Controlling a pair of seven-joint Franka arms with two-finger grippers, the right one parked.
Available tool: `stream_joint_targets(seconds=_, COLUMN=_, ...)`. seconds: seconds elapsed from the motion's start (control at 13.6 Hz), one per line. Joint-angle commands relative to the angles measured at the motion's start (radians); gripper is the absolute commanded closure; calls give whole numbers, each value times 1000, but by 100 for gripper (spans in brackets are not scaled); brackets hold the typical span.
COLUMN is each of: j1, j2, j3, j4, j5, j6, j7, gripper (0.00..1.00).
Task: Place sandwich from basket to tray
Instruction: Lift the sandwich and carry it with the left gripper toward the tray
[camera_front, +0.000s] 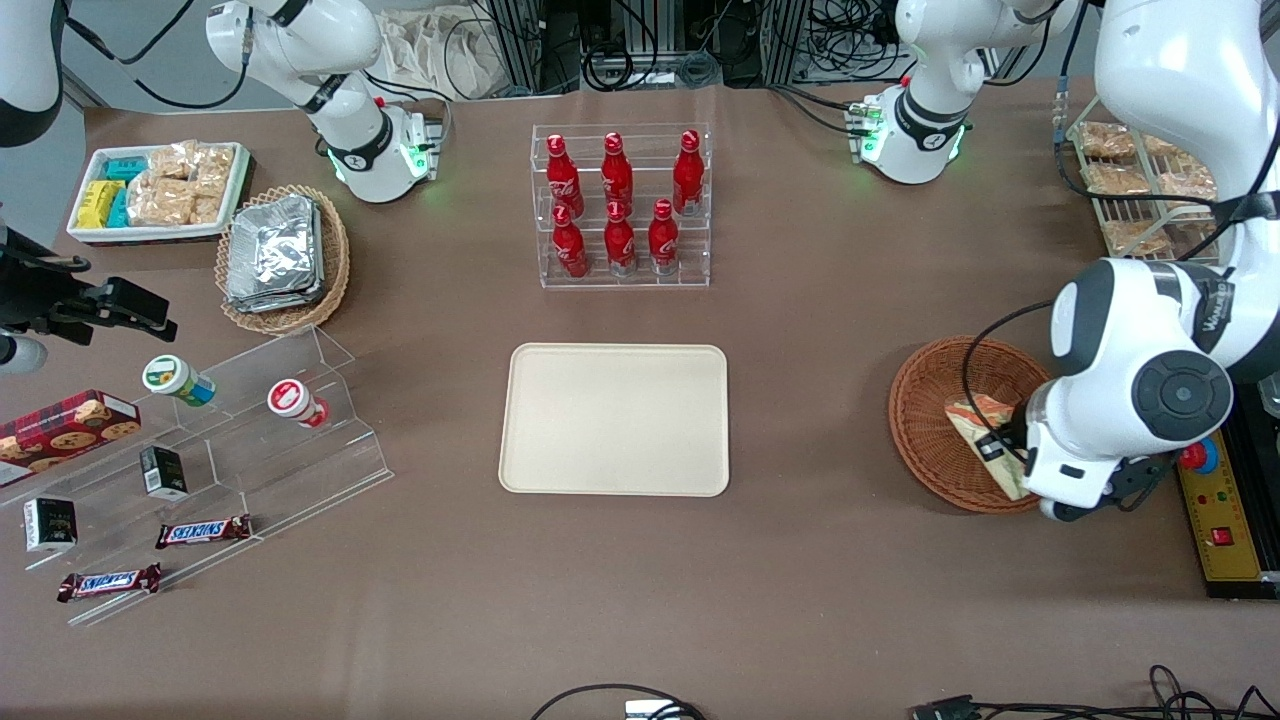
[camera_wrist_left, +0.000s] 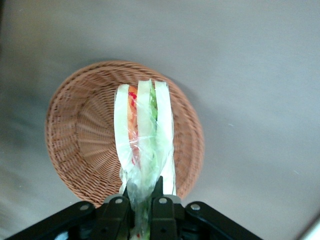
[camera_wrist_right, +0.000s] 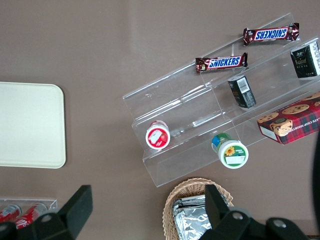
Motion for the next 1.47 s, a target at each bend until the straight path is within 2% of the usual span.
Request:
stream_joint_targets(seconds=0.0, j1=-7, j2=15, j3=-121, j4=94, j5=3, j6=-110, j7=20, gripper=100)
stream_joint_targets(seconds=0.22, j1=-9, j2=28, j3=-240, j4=100, j5=1, j6=-116, j7=10, gripper=100)
stream_joint_targets(seconds=0.44, j1=-42, j2=118, j3=-288, j4=100, j5=1, j6=-75, j7=18, gripper=100)
stream_joint_targets(seconds=1.03, j1=-194, j2=262, j3=-291, j4=94, j5=1, j6=147, j7=4, gripper=100)
stream_joint_targets(seconds=1.39, j1=-222, j2=345, j3=-289, j4=92, j5=4, j6=259, j7=6, gripper=100)
